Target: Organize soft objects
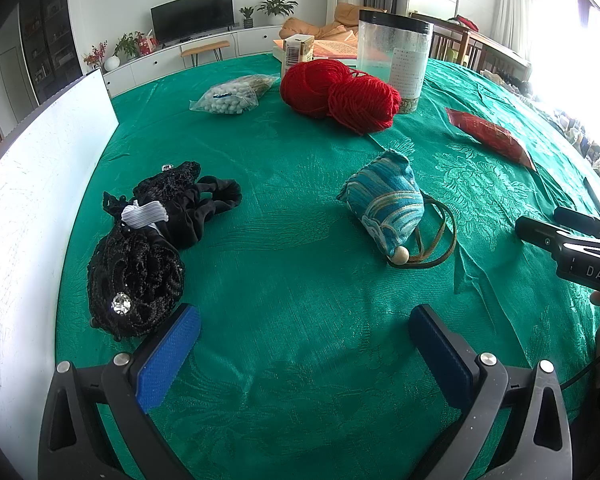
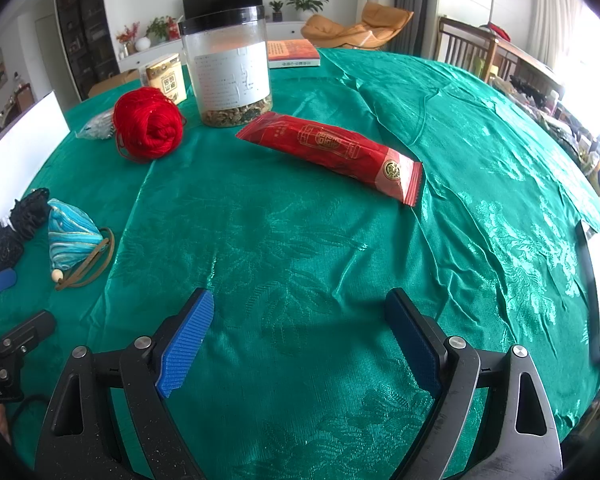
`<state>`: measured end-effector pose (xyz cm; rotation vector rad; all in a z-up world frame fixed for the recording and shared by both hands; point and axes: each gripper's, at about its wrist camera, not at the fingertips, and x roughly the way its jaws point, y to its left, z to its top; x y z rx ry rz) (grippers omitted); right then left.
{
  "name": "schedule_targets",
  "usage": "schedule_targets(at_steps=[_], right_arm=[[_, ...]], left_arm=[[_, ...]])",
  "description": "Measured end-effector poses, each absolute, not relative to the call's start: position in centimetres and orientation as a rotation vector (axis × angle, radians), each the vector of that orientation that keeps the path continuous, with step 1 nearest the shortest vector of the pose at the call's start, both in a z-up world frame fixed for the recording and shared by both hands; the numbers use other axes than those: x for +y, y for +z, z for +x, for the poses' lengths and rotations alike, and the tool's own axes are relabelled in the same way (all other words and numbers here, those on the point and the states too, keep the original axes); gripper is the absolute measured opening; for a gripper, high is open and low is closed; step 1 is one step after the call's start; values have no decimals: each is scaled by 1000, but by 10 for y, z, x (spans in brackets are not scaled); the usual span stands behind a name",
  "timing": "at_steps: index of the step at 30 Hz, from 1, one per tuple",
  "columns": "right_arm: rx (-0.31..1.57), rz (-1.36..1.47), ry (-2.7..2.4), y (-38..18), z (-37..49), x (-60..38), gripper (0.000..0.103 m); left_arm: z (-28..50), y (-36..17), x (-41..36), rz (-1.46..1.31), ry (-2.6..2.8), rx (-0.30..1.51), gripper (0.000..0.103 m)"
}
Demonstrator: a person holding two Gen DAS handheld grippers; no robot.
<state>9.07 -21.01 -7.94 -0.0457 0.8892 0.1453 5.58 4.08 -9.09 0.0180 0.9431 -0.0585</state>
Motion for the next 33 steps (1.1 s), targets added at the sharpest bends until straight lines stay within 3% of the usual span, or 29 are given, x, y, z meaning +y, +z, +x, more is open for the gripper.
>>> schedule_targets(at_steps=[16, 23, 30, 33], right_arm=[[894, -50, 156, -80, 90, -210, 92], [894, -51, 156, -80, 90, -210, 92], [895, -51, 157, -80, 90, -210, 92], [894, -50, 160, -80, 90, -210, 92]], left_arm=[[38, -85, 44, -12, -69, 937, 103], [46, -38, 74, -6, 78, 830, 103], [106, -78, 104, -12, 170, 1069, 103], [108, -87, 111, -77, 163, 1067, 101]])
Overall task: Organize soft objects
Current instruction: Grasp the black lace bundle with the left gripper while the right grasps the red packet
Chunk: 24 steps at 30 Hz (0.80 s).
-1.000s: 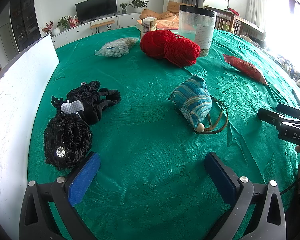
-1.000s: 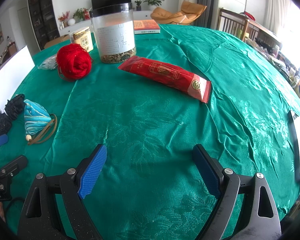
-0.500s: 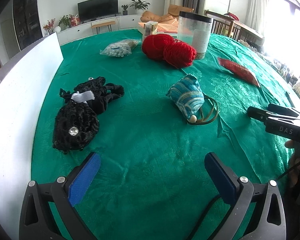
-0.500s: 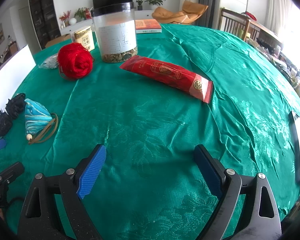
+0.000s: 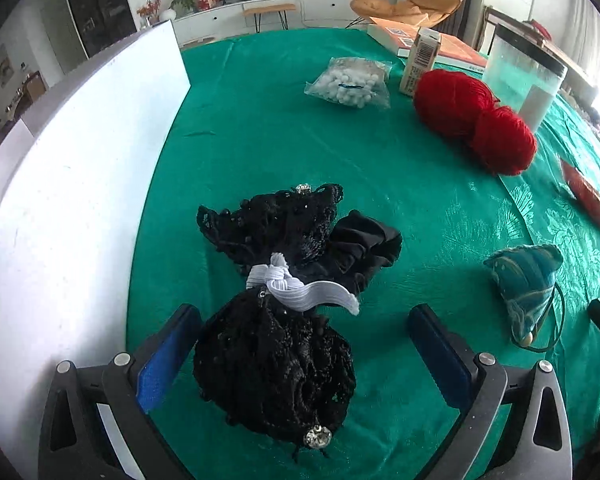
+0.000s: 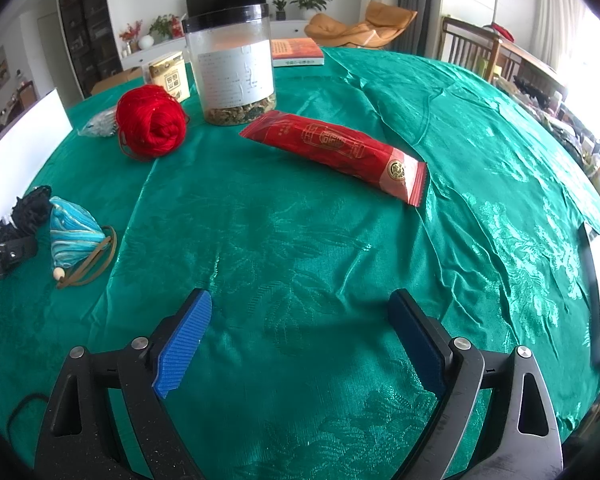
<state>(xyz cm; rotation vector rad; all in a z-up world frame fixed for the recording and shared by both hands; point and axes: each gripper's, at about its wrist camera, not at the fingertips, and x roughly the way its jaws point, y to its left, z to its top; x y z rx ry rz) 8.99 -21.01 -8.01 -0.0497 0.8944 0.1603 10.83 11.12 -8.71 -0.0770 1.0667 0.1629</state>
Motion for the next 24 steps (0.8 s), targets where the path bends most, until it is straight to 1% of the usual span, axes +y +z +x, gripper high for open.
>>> schedule_targets(at_steps=[2, 3, 4, 6, 7, 9, 11, 14, 17, 18, 19, 20, 21, 22, 24], right_arm=[[894, -49, 165, -80, 90, -211, 92], [894, -49, 168, -80, 90, -211, 92], [896, -48, 178, -80, 89, -212, 92], [923, -31, 253, -71, 87, -217, 90], [905, -22, 285, -61, 90, -222, 91], [814, -155, 268, -30, 102, -227, 91], [788, -356, 235, -14, 128, -221, 91], [921, -489, 350, -29, 173, -207, 91], [953, -540, 406, -53, 196, -197, 88], [964, -510, 410, -57, 202, -199, 78], [992, -449, 424, -60, 208, -204, 31], [1044, -379, 430, -64, 215, -210, 27], [1047, -325, 416, -61, 220, -215, 20], [1052, -266, 410, -57, 225, -222, 16], [1051, -153, 371, -48, 235, -237, 15]], left_arm=[[107, -88, 111, -84, 152, 1059, 92], [105, -86, 110, -75, 142, 1049, 82], [104, -84, 109, -65, 130, 1039, 66], [103, -81, 107, -55, 102, 1030, 49], [104, -80, 105, -42, 101, 1029, 45], [102, -79, 102, -38, 93, 1021, 42], [100, -78, 101, -74, 64, 1018, 41], [94, -73, 102, -134, 26, 1018, 40], [87, -64, 101, -167, -7, 1017, 40], [86, -59, 101, -169, -15, 1010, 40], [85, -54, 100, -168, -19, 999, 40], [86, -49, 101, -171, -22, 987, 40], [85, -44, 101, -179, -26, 973, 40], [86, -39, 102, -193, -30, 961, 40], [87, -27, 103, -227, -38, 938, 40]])
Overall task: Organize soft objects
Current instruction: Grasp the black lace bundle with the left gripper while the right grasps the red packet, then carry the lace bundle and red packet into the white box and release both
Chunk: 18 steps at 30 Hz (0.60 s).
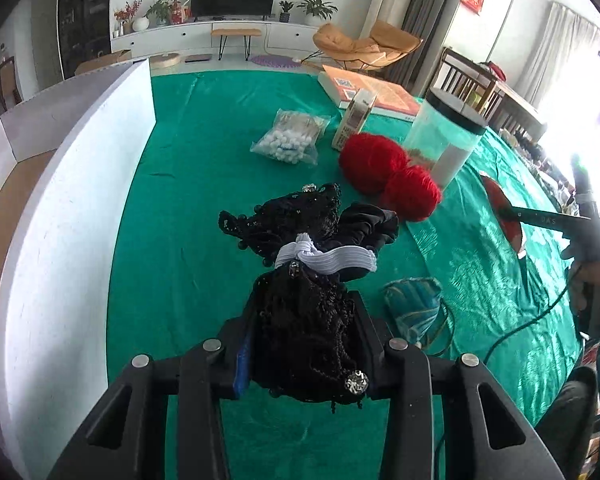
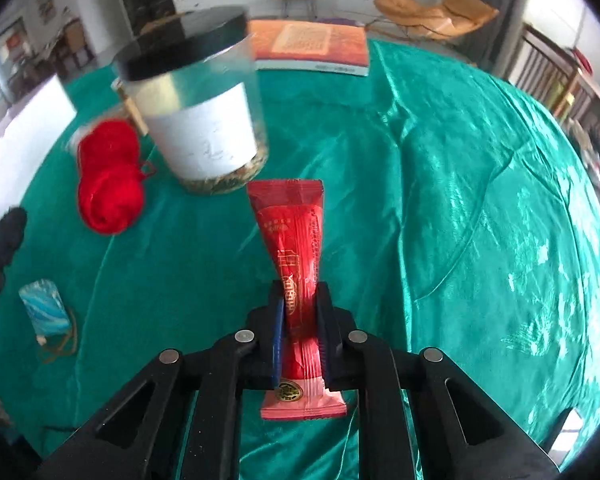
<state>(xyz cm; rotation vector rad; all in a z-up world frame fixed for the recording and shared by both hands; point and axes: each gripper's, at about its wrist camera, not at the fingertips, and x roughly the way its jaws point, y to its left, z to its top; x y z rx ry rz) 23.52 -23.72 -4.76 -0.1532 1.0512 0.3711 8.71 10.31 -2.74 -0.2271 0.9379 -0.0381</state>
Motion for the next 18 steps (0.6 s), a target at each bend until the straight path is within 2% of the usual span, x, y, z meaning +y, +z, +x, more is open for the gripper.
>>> schedule_targets(at_steps=[6, 12, 18], right_arm=[[966, 204, 253, -8, 265, -274, 15], [831, 227, 366, 61, 240, -245, 15], [812, 272, 689, 120, 191, -154, 15]], left_arm=[[84, 14, 120, -318, -63, 855, 40], [58, 57, 159, -369, -47, 755, 40], [8, 77, 222, -357, 82, 721, 40]])
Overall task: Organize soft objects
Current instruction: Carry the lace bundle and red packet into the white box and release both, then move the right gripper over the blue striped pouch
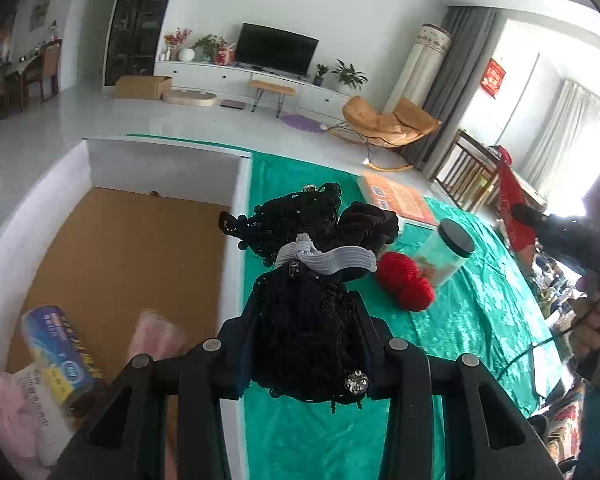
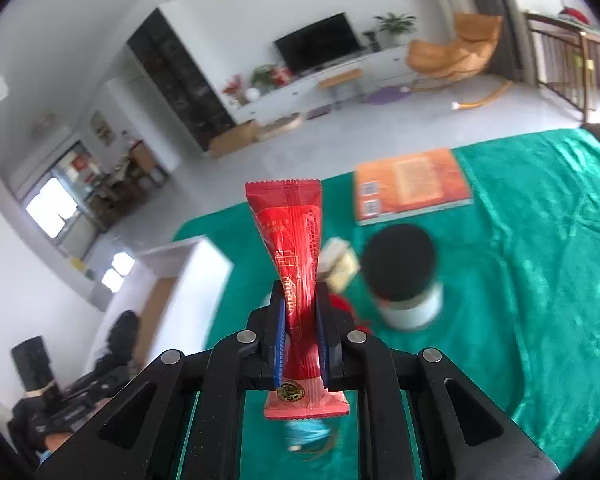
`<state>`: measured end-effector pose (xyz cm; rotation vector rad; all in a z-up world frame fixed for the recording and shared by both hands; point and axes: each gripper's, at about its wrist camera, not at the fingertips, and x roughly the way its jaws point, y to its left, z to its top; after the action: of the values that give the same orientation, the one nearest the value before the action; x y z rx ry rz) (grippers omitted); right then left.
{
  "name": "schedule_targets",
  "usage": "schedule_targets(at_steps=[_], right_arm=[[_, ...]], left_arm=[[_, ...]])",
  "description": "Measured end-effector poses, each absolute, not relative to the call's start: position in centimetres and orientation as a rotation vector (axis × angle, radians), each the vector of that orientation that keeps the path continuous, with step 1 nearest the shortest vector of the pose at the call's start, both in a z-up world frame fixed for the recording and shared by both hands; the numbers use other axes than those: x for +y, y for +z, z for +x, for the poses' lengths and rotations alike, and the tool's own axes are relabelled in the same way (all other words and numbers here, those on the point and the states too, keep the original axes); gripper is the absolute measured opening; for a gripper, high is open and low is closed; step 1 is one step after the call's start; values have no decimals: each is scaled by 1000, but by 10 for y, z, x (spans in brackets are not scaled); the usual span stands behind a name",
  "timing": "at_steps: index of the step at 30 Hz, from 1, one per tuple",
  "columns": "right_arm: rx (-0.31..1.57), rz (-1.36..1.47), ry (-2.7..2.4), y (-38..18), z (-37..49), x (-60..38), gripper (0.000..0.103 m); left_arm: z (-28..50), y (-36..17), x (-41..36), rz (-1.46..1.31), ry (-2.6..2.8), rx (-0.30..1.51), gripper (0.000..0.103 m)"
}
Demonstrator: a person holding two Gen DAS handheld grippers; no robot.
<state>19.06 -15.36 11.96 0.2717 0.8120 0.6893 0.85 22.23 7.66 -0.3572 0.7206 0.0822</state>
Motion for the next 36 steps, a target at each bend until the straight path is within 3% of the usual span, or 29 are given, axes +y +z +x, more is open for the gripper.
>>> schedule_targets(at_steps=[6, 8, 9, 10, 11, 12, 13, 14, 20, 29, 36], right_arm=[[912, 338, 1017, 127, 131, -30, 15], [980, 355, 1095, 113, 110, 10, 15], [1015, 358, 1127, 105, 102, 28, 15], [1049, 360, 1151, 96, 95, 44, 20], [1075, 358, 1168, 87, 88, 58, 22], [1093, 350, 1177, 79, 83, 68, 41], [1103, 342, 1176, 72, 80, 72, 71], [1090, 335, 1164, 67, 76, 70, 76], [922, 131, 863, 31, 71, -14, 77], [891, -27, 221, -66, 74, -194, 77], [852, -15, 200, -76, 80, -197, 80]], left_arm=[[-56, 70, 290, -355, 304, 737, 41], [-74, 64, 305, -333, 408, 745, 49], [-80, 60, 311, -332, 443, 749, 67], [-86, 57, 318, -342, 470, 747, 91], [-90, 55, 320, -354, 490, 733, 99], [-96, 55, 321, -367, 509, 702, 103], [-100, 56, 321, -374, 517, 677, 103], [-101, 56, 319, -377, 513, 661, 103], [-75, 58, 259, -322, 332, 654, 103], [-1, 15, 92, -183, -73, 818, 103], [56, -45, 88, -179, 23, 906, 103]])
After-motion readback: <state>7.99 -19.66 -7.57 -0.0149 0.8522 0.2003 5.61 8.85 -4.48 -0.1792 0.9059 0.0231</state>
